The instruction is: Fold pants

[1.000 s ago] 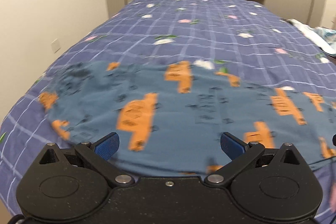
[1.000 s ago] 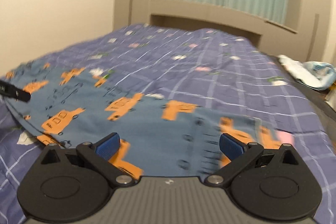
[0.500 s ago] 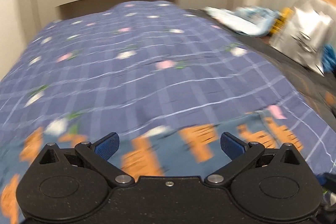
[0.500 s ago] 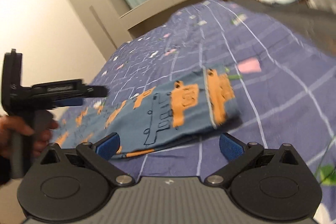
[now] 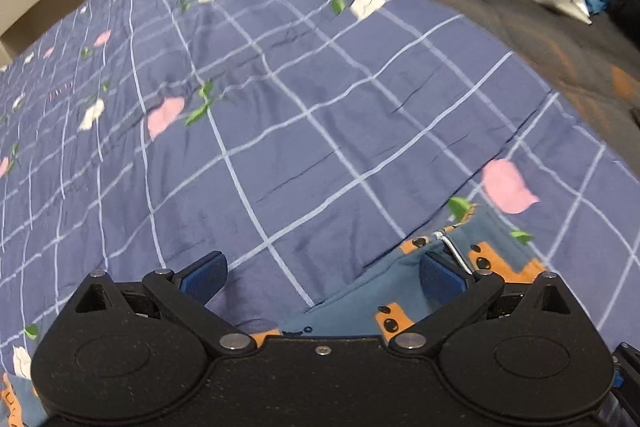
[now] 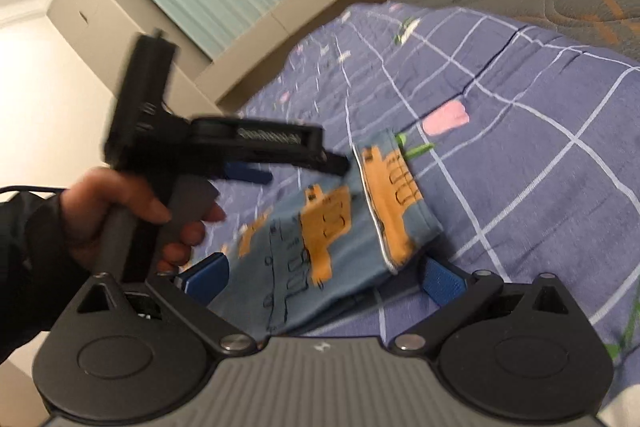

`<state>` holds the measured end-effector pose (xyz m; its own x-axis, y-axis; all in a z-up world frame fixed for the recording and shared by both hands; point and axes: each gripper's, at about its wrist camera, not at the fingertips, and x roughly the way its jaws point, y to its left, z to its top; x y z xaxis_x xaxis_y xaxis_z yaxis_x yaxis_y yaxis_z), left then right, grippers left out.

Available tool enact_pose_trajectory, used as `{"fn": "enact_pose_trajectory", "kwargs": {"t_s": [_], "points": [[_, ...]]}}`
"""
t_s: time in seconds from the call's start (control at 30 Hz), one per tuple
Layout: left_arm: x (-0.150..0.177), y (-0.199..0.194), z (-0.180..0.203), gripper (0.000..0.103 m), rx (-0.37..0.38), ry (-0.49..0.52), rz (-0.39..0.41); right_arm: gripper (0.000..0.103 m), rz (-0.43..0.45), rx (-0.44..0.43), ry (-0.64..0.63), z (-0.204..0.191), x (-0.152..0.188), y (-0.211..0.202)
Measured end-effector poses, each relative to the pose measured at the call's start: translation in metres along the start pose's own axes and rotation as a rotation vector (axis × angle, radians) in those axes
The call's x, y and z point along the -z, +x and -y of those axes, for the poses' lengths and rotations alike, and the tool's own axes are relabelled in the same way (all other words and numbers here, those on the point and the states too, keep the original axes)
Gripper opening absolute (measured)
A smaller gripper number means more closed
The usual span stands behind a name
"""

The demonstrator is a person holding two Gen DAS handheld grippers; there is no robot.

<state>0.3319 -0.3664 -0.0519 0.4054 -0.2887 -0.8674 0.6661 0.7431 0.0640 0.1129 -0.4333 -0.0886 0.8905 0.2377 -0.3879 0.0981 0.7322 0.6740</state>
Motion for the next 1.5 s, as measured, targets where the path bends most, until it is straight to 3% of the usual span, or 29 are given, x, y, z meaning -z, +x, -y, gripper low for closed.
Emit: {"fn": "enact_pose_trajectory", "kwargs": {"t_s": [0.17, 0.27, 0.33, 0.4, 0.5, 0.57, 0.67, 0.73, 0.77, 0.97, 1.03, 1.13, 1.27, 1.43, 1.5], "points": [[0.001, 0.002, -0.006, 0.102, 0.008, -0.035, -0.014, 0.092, 0.096, -0.007, 0.005, 0.003, 0.005, -0.003], [-0.003, -0.003, -0.006, 0.102, 0.003, -0.039, -0.028, 0.08, 0.109, 0.016, 0.016, 0.003, 0.004, -0.001], [-0.007, -0.012, -0.006, 0.102, 0.004, -0.051, -0.026, 0.062, 0.117, 0.04, 0.002, 0.0, 0.004, 0.001], [-0.01, -0.024, -0.005, 0.102, 0.018, -0.09, 0.002, 0.057, 0.12, 0.07, -0.041, -0.007, 0.005, 0.002], [-0.01, -0.041, -0.001, 0.102, 0.122, -0.158, 0.031, 0.057, 0.159, 0.053, -0.121, -0.019, 0.009, -0.004], [-0.011, -0.047, 0.004, 0.102, 0.22, -0.19, 0.01, 0.057, 0.173, 0.067, -0.192, -0.029, 0.01, -0.005], [-0.017, -0.051, 0.013, 0.102, 0.283, -0.206, -0.042, 0.053, 0.175, 0.098, -0.284, -0.044, 0.014, 0.002], [-0.022, -0.051, 0.02, 0.102, 0.255, -0.186, -0.066, 0.033, 0.159, 0.12, -0.334, -0.052, 0.016, 0.01], [-0.025, -0.049, 0.024, 0.102, 0.231, -0.168, -0.08, 0.03, 0.149, 0.129, -0.358, -0.055, 0.018, 0.014], [-0.032, -0.033, 0.04, 0.101, 0.103, -0.048, -0.169, 0.028, 0.14, 0.186, -0.475, -0.073, 0.029, 0.029], [-0.031, -0.027, 0.049, 0.099, 0.028, 0.034, -0.205, 0.028, 0.13, 0.191, -0.496, -0.074, 0.032, 0.029], [-0.027, -0.021, 0.061, 0.092, -0.044, 0.151, -0.24, 0.028, 0.116, 0.201, -0.519, -0.075, 0.035, 0.032], [-0.026, -0.024, 0.061, 0.082, -0.054, 0.157, -0.244, 0.028, 0.113, 0.214, -0.537, -0.078, 0.037, 0.035], [-0.025, -0.029, 0.054, 0.051, -0.009, 0.093, -0.248, 0.028, 0.136, 0.244, -0.556, -0.082, 0.043, 0.034], [-0.023, -0.033, 0.051, 0.033, 0.023, 0.051, -0.24, 0.028, 0.146, 0.252, -0.57, -0.084, 0.045, 0.034]]}}
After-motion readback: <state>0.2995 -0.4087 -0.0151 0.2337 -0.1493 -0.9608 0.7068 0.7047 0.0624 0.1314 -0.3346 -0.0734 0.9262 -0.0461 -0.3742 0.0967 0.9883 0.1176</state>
